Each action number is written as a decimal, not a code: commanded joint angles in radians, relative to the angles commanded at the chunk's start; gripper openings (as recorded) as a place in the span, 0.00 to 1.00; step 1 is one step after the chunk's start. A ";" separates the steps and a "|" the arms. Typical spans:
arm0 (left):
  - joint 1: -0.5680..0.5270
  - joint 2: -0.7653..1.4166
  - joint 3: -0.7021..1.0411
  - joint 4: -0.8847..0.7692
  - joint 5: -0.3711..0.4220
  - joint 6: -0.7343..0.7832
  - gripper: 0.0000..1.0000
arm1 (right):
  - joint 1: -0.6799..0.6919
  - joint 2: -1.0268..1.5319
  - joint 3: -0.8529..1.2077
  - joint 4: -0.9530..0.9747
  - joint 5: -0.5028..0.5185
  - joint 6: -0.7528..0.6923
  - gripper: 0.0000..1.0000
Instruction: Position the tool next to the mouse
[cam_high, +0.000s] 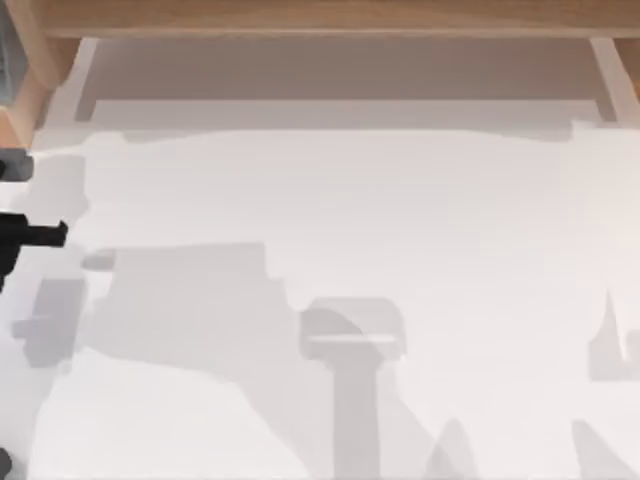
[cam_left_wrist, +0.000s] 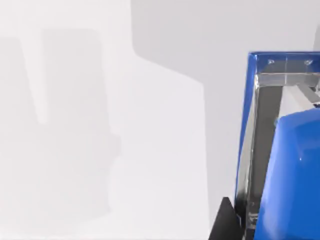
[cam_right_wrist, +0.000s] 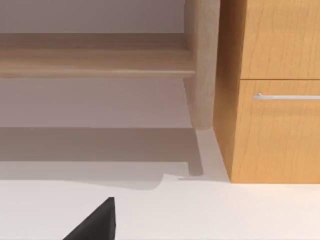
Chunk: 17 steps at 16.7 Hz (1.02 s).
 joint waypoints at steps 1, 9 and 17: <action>0.000 0.000 0.000 0.000 0.000 0.000 0.00 | 0.000 0.000 0.000 0.000 0.000 0.000 1.00; -0.040 -0.009 -0.007 0.042 0.028 0.033 0.00 | 0.000 0.000 0.000 0.000 0.000 0.000 1.00; -0.076 -0.025 -0.014 0.130 0.058 0.069 0.00 | 0.000 0.000 0.000 0.000 0.000 0.000 1.00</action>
